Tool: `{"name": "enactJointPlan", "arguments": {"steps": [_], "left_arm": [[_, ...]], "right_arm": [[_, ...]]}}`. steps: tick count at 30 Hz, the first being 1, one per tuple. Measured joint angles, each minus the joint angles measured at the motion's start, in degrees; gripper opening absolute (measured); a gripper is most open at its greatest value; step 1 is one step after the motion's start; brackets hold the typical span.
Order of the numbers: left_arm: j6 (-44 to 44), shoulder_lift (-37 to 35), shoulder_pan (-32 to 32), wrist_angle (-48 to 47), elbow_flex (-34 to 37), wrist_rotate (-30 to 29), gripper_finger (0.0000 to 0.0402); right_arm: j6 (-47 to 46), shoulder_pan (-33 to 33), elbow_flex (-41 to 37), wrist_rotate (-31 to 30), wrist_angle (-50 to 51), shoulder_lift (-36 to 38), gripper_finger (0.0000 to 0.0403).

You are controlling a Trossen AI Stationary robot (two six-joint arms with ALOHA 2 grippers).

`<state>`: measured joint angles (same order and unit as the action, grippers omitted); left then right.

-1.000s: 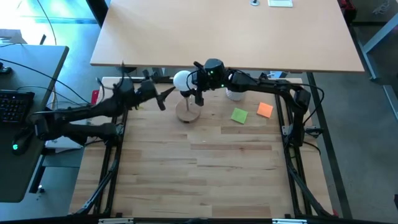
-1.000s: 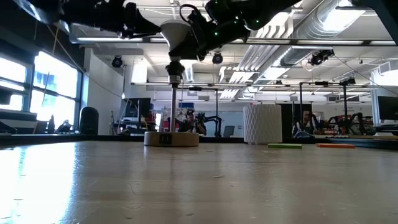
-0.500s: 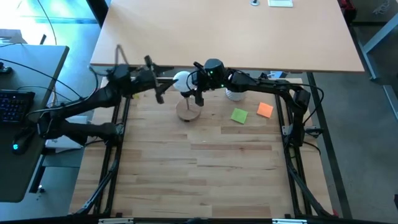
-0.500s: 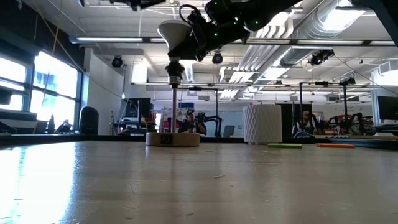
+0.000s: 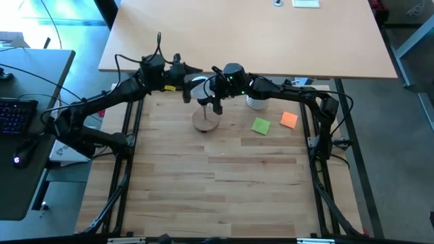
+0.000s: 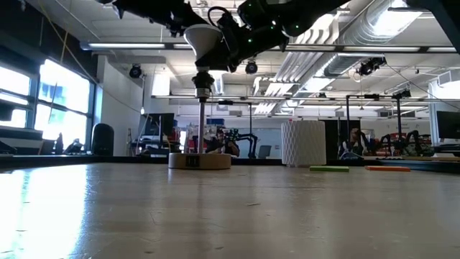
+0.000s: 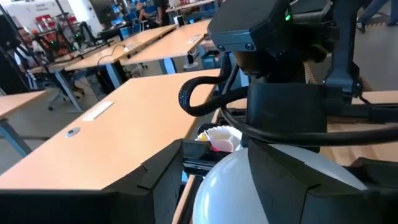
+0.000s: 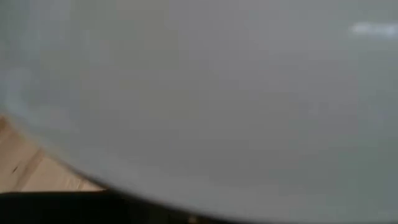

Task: Screw lightbulb
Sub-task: Insert the lightbulb into the lamp socket

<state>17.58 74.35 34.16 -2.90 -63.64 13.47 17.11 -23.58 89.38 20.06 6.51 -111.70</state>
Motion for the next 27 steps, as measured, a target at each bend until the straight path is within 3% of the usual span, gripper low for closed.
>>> {"name": "enactJointPlan", "arguments": {"steps": [7,17,27], "left_arm": [[-3.7,-0.2,0.8,-2.5,0.0,2.5,0.0175],[-3.9,-0.2,0.8,-3.1,0.2,4.0,0.0174],[-4.5,-0.2,0.8,-3.5,0.2,4.5,0.0174]], "right_arm": [[-0.3,0.1,-0.1,0.0,-1.0,-0.1,0.0154],[-0.5,-0.6,-0.3,0.3,-0.8,0.1,0.0247],[-0.5,-1.6,-0.5,-1.2,2.5,3.3,0.0255]]}}
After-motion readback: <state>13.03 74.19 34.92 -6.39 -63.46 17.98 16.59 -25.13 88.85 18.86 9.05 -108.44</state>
